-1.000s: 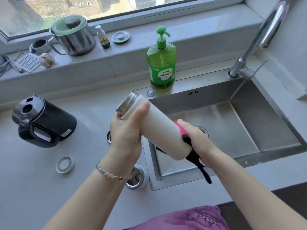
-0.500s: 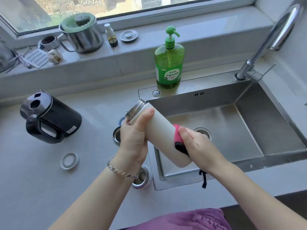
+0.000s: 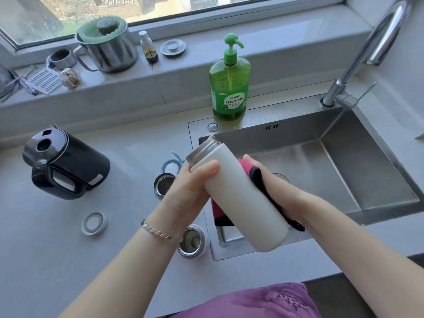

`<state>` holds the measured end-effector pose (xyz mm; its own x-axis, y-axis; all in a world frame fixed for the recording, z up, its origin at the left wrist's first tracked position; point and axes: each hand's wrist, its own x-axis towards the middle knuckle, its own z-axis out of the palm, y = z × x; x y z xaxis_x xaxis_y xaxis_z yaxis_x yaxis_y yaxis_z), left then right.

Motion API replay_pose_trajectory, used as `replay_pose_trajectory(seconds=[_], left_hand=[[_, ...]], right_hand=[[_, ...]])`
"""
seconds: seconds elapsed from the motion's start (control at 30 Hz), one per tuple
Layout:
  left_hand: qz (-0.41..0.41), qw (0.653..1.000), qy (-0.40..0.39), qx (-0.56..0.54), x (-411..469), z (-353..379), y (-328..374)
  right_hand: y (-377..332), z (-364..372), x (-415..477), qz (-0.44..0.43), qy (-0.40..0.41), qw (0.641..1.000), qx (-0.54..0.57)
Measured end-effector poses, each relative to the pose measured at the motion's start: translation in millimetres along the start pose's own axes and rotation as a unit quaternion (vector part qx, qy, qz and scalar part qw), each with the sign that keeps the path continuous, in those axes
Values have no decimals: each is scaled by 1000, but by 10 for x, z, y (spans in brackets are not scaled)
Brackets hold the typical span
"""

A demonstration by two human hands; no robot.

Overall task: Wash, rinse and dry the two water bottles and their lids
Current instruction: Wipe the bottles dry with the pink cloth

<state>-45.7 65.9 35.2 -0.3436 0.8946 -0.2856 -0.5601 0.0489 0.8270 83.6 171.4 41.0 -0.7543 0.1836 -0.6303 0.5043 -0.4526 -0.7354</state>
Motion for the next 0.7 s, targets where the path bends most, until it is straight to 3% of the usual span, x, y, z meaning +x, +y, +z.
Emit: replay_pose_trajectory(seconds=[0.1,0.17,0.27,0.33,0.37,0.4,0.47,0.5,0.53,0.57,0.63,0.7], left_hand=[[10,1000,10,-8,51,-76,48],[-7,999,43,8,70,-92,51],[-29,992,78,93,54,1,124],[-27,977,128,170,41,62,179],[-23,969,150,195,32,82,193],[-22,964,168,207,20,95,199],[-23,958,196,206,-25,108,184],[-16,957,205,204,-49,121,175],[-3,957,208,204,-74,136,161],[16,955,200,216,-94,144,129],[58,947,169,265,-145,192,48],[97,942,151,284,-192,231,3]], right_hand=[[254,-31,-33,17,-51,996,78],[386,-54,-14,-29,-68,992,99],[452,-69,-4,-145,-50,986,73],[433,-79,-42,-203,20,979,-22],[426,-94,-58,-236,83,961,-115],[424,-110,-63,-267,155,922,-233],[429,-135,-61,-334,274,800,-417],[435,-137,-50,-364,300,755,-456],[432,-127,-43,-384,309,735,-466],[398,-98,-50,-389,298,744,-454],[280,-53,-60,-374,225,818,-374],[149,-55,-16,-350,156,857,-345]])
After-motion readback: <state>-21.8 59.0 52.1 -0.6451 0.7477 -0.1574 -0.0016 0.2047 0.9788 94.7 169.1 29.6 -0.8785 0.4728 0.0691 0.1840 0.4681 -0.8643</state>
